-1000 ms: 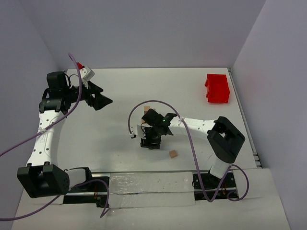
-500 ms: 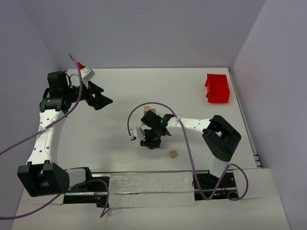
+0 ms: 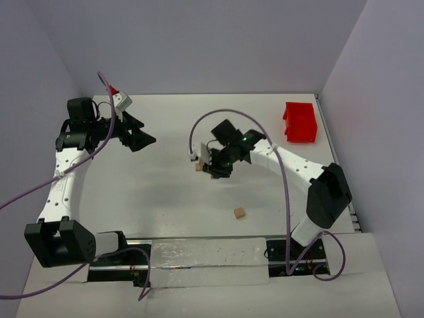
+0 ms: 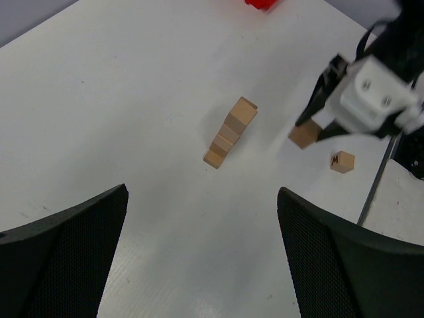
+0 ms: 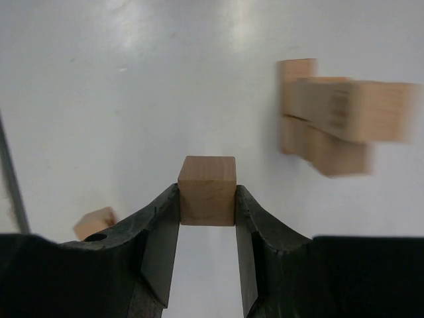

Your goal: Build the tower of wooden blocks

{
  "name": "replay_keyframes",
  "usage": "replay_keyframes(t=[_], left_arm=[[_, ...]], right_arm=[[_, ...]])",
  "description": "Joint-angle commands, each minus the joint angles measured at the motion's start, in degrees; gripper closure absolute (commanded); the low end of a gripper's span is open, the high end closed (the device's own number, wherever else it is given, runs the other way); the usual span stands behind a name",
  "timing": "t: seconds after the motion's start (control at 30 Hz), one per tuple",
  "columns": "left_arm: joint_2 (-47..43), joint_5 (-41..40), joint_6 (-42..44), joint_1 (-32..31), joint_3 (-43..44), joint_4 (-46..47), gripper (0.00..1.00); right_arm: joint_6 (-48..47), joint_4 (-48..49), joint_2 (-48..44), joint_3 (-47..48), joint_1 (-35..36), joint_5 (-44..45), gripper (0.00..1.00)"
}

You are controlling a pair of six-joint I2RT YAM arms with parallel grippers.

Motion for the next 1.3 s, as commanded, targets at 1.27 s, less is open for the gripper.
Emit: replay_keyframes(t=[1.27], left_arm=[[4.4,2.0,5.5,-2.2,5.8,-5.9,0.01]], right_arm=[[-11.1,-16.0,15.1,31.1,-9.8,0.2,0.93]])
